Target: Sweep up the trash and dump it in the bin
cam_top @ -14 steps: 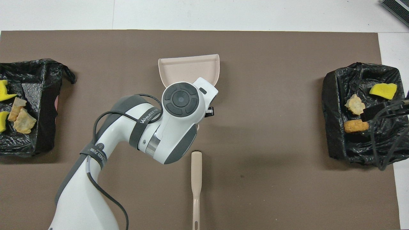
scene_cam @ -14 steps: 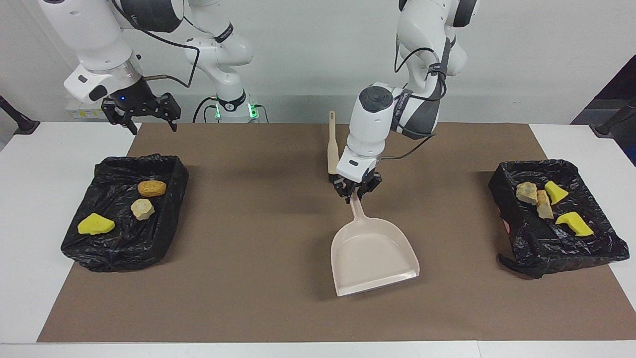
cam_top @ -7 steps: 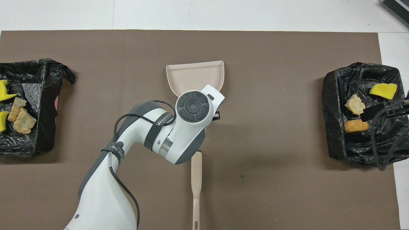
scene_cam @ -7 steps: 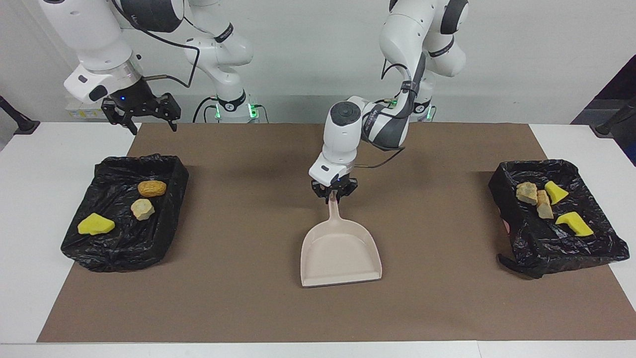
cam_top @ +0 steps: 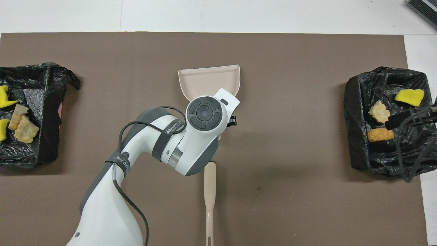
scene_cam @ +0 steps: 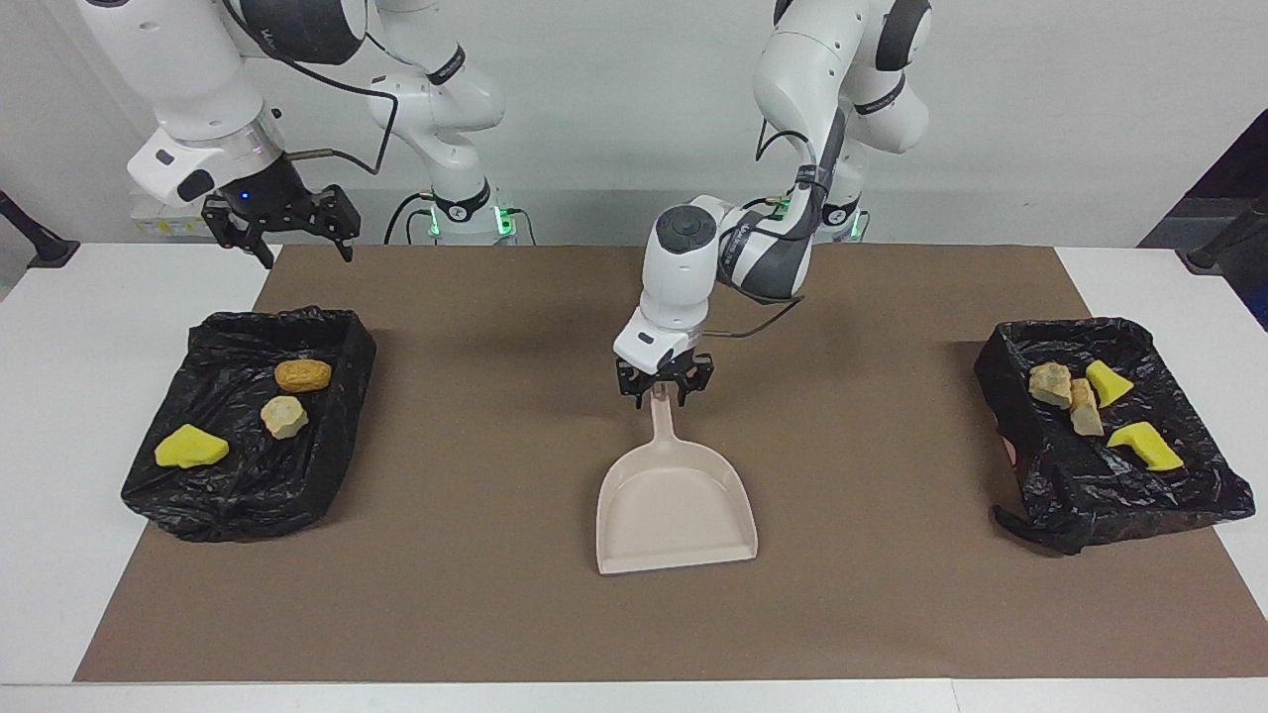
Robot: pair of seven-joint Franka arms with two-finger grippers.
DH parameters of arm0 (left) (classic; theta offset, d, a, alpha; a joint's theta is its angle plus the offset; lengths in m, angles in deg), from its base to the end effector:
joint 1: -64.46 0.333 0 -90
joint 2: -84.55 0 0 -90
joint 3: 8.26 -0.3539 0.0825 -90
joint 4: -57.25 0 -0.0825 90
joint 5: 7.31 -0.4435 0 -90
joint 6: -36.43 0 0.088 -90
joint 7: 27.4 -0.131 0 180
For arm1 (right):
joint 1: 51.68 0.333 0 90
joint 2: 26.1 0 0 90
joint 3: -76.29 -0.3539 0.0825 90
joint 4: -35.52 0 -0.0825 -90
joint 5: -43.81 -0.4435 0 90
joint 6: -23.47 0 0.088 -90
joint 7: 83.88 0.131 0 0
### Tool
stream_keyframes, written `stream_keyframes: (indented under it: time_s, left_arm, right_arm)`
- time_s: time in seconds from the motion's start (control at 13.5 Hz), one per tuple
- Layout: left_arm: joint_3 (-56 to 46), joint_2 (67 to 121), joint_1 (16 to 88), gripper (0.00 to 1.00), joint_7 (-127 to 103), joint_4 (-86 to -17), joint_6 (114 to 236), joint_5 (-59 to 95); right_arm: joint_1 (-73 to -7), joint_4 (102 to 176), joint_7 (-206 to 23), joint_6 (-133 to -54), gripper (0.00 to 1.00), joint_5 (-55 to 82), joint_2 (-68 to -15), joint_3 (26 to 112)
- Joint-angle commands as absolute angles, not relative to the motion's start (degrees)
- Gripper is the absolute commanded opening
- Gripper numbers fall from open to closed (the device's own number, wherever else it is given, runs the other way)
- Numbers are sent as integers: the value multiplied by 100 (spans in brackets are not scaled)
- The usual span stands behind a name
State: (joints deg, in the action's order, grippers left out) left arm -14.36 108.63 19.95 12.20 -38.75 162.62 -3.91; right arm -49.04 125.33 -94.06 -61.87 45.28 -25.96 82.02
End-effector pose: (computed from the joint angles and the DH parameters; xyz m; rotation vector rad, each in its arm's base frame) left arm 0.5780 -0.4721 0.3522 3.0642 0.0638 0.1237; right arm 0.6014 -0.0361 0.6349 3.1169 0.1914 -0.1219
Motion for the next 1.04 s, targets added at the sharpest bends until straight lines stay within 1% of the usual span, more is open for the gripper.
stream_keyframes:
  time_s: [0.0,0.22,0.37,0.44,0.52,0.67,0.96]
  left_arm:
    - [-1494,10328,2121,100,1066,-3952,15773,-327]
    - [-1538,10108,2156,100,1048,-3917,15561,-493]
    - [-1547,9740,2358,100,760,-3935,15221,-538]
    - [-1547,9442,2472,100,471,-3952,14948,-529]
    - [-1547,9143,2691,100,137,-3961,14589,-538]
    - [-1547,8729,3069,100,-557,-3952,14043,-529]
    - [-1547,8307,4070,100,-1961,-3961,13348,-529]
  right_arm:
    - [-4930,12499,-9460,-6073,100,4487,-2566,8183]
    - [-4930,12499,-9460,-6073,100,4487,-2566,8183]
    - [-4930,12499,-9460,-6073,100,4487,-2566,8183]
    - [-4930,12499,-9460,-6073,100,4487,-2566,8183]
    - [-4930,12499,-9460,-6073,100,4487,-2566,8183]
    - [-4930,12499,-9460,-6073,100,4487,-2566,8183]
    - [-4930,12499,-9460,-6073,100,4487,-2566,8183]
